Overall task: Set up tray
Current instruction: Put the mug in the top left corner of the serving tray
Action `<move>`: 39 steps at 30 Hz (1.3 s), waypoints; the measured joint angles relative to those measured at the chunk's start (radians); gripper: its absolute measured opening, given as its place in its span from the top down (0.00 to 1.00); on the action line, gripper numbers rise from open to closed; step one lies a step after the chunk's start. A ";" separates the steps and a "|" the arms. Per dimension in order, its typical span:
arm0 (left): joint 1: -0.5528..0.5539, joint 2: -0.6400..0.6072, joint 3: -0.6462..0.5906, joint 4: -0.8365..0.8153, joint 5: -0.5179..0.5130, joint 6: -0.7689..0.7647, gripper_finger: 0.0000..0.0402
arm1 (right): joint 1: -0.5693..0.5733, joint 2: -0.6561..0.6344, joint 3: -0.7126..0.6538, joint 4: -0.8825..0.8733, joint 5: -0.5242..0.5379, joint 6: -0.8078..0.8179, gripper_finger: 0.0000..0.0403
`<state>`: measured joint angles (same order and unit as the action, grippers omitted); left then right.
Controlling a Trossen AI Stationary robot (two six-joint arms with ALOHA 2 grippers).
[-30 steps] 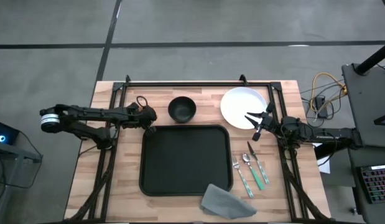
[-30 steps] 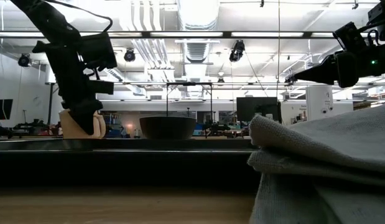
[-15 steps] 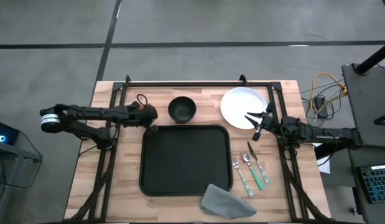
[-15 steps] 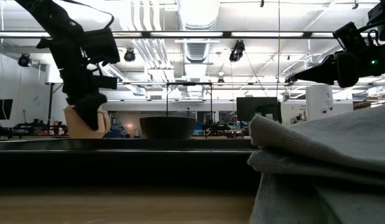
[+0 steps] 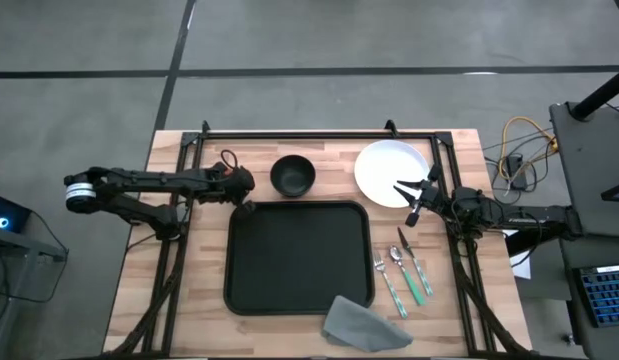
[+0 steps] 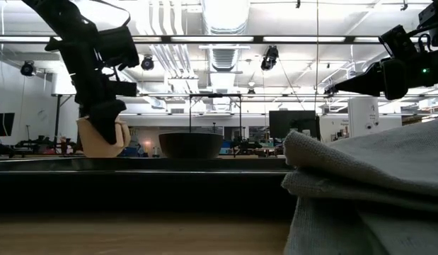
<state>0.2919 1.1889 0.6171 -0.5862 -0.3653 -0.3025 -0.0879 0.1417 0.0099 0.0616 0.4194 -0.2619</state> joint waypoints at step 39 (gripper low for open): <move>-0.494 0.157 0.172 -0.136 -0.038 -0.489 0.99 | 0.000 0.000 0.000 0.000 0.000 0.000 0.83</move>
<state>-0.2023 1.3455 0.7889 -0.7220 -0.4033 -0.7914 -0.0875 0.1417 0.0098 0.0613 0.4197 -0.2622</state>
